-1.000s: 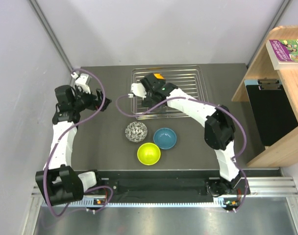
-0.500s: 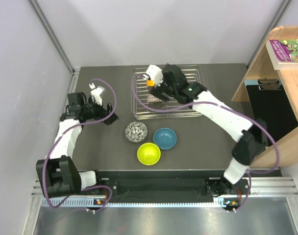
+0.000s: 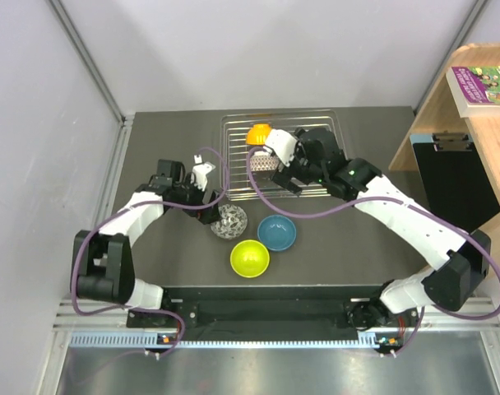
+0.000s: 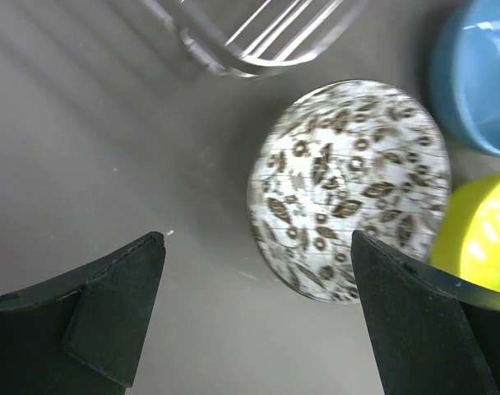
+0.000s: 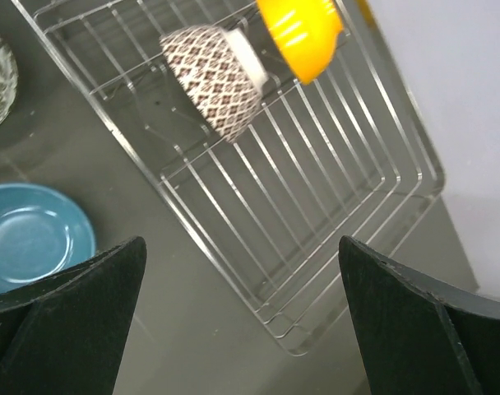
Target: Load the bowls into the dish rack
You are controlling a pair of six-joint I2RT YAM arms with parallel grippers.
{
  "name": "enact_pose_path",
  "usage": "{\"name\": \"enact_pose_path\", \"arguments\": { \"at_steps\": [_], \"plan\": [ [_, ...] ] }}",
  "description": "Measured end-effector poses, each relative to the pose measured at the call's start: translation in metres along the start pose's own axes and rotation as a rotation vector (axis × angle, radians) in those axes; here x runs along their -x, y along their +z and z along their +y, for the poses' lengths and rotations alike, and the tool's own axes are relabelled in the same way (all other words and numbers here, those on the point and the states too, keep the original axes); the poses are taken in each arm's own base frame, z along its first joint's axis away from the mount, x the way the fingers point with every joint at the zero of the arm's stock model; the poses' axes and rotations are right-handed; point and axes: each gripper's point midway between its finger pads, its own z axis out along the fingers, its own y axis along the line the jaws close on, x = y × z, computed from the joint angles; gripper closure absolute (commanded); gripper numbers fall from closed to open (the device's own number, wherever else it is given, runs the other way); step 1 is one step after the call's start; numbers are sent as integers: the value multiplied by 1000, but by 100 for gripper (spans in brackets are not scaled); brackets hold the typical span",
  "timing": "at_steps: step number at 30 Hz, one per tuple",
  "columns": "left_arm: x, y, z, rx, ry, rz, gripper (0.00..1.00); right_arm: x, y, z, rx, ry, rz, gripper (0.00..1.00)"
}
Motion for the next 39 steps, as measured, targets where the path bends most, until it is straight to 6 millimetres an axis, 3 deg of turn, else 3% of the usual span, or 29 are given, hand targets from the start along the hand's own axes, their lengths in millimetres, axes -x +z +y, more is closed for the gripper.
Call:
{"name": "enact_pose_path", "arguments": {
  "at_steps": [4, 9, 12, 13, 16, 18, 19, 22, 23, 32, 35, 39],
  "plan": [
    [-11, 13, 11, 22, -20, 43, 1, -10, -3, 10, 35, 4, 14, 0],
    [-21, 31, 14, 16, -26, 93, 5, -7, -14, 13, 53, 20, -19, 0],
    [-25, 41, 12, 4, -20, 116, 24, -5, -17, 15, 61, 30, -34, 1],
    [-26, 43, 11, -3, -19, 124, 43, -5, -17, 16, 65, 33, -34, 0],
    [-28, 49, 8, -15, -13, 137, 60, -6, -16, 19, 79, 45, -34, 0],
    [-29, 51, 8, -18, -11, 141, 66, -7, -15, 18, 80, 51, -33, 0],
    [-29, 51, 8, -19, -11, 142, 77, -7, -15, 18, 78, 53, -34, 0],
    [-28, 51, 6, -29, -14, 139, 90, -7, -15, 17, 79, 61, -34, 0],
    [-26, 52, 5, -37, -13, 130, 100, -8, -15, 17, 79, 62, -33, 0],
    [-25, 47, 12, -25, -24, 134, 100, -7, -15, 19, 108, 103, -47, 0],
    [-26, 36, 29, 11, -53, 131, 100, -3, -17, 21, 131, 125, -59, 0],
    [-17, 7, 62, 92, -89, 87, 100, 17, -22, 21, 182, 169, -106, 0]
  ]
}}
